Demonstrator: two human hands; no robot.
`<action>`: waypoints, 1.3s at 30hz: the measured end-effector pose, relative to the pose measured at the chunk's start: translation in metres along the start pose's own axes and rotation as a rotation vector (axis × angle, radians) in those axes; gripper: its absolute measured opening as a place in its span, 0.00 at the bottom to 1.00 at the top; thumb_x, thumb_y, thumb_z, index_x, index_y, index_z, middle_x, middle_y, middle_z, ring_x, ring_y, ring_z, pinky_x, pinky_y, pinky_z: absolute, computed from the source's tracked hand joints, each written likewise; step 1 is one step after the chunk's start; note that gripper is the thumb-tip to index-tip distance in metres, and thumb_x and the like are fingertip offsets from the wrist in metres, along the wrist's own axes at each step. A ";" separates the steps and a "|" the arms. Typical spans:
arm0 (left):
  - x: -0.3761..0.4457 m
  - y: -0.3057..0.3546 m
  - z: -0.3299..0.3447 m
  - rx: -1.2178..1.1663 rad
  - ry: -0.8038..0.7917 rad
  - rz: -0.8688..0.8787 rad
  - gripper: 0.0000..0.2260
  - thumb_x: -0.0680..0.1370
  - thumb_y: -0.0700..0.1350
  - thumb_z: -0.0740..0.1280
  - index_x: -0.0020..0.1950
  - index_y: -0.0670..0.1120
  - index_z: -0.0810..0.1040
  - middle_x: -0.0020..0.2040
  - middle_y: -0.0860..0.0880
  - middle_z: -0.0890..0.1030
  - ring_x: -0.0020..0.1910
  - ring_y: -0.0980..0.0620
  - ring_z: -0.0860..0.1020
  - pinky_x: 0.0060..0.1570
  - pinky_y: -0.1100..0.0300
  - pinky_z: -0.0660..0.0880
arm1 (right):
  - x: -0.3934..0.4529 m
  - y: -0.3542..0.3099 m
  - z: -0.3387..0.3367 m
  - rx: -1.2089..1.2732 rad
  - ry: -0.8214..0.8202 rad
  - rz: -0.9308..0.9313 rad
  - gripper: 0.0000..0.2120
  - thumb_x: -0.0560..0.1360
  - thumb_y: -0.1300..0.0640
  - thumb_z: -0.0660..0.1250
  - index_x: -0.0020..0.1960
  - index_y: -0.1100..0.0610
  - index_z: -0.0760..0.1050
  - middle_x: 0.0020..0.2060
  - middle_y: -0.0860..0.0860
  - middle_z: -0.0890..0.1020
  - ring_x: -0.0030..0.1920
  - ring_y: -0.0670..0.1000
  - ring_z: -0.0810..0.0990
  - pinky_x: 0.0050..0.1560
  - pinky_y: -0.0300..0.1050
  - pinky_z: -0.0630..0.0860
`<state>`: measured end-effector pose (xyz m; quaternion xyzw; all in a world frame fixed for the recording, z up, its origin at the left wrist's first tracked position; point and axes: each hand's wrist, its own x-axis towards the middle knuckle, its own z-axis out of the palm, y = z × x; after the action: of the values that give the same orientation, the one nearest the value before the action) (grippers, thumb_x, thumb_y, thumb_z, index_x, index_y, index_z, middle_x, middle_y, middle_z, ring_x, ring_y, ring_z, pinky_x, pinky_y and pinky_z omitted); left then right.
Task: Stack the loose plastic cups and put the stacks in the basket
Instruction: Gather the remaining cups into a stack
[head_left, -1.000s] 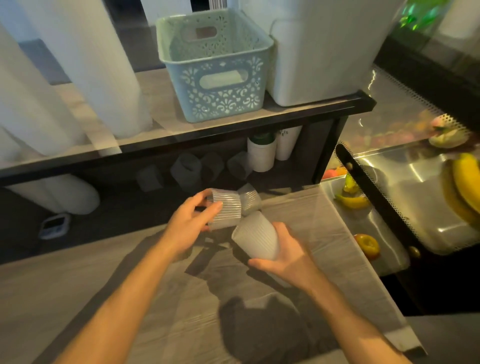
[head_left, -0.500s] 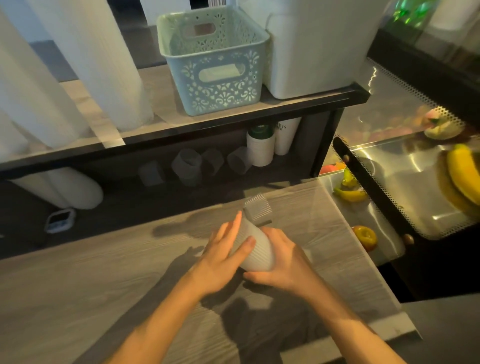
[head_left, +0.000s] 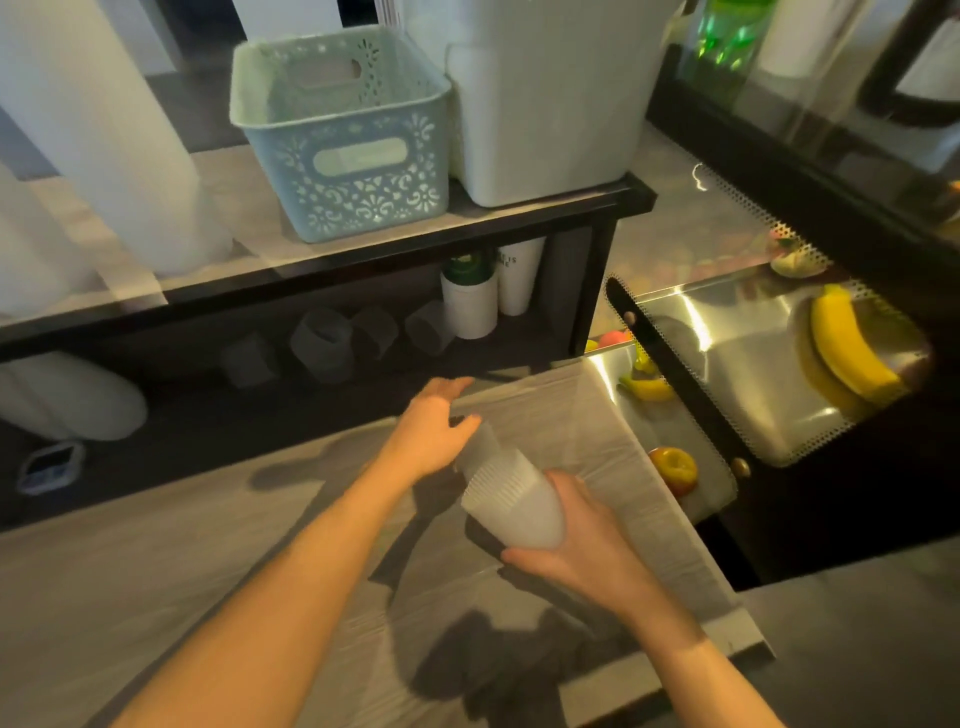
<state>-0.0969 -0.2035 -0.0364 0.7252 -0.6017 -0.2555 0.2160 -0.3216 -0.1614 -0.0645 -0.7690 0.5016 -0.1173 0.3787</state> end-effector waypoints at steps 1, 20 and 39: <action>0.003 0.002 0.003 0.058 -0.074 -0.021 0.26 0.79 0.47 0.68 0.76 0.47 0.66 0.71 0.42 0.70 0.69 0.44 0.70 0.65 0.60 0.65 | -0.002 0.003 -0.003 0.008 0.006 0.011 0.41 0.59 0.33 0.75 0.67 0.40 0.61 0.56 0.40 0.70 0.54 0.43 0.74 0.53 0.47 0.78; -0.027 0.003 0.006 0.137 -0.386 -0.131 0.37 0.70 0.58 0.74 0.75 0.53 0.62 0.69 0.48 0.72 0.66 0.47 0.72 0.60 0.56 0.70 | -0.004 0.012 -0.023 0.098 0.008 0.044 0.40 0.64 0.40 0.79 0.69 0.44 0.61 0.57 0.42 0.70 0.54 0.43 0.73 0.50 0.43 0.77; -0.109 -0.015 -0.035 -0.712 0.170 -0.169 0.22 0.75 0.48 0.73 0.68 0.54 0.71 0.55 0.60 0.77 0.48 0.74 0.75 0.48 0.75 0.72 | 0.004 -0.053 0.026 0.065 0.002 -0.072 0.38 0.59 0.33 0.77 0.62 0.38 0.63 0.56 0.40 0.74 0.54 0.42 0.76 0.51 0.44 0.78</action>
<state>-0.0797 -0.0937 -0.0066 0.6704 -0.3933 -0.4042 0.4821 -0.2695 -0.1417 -0.0459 -0.7738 0.4698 -0.1478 0.3984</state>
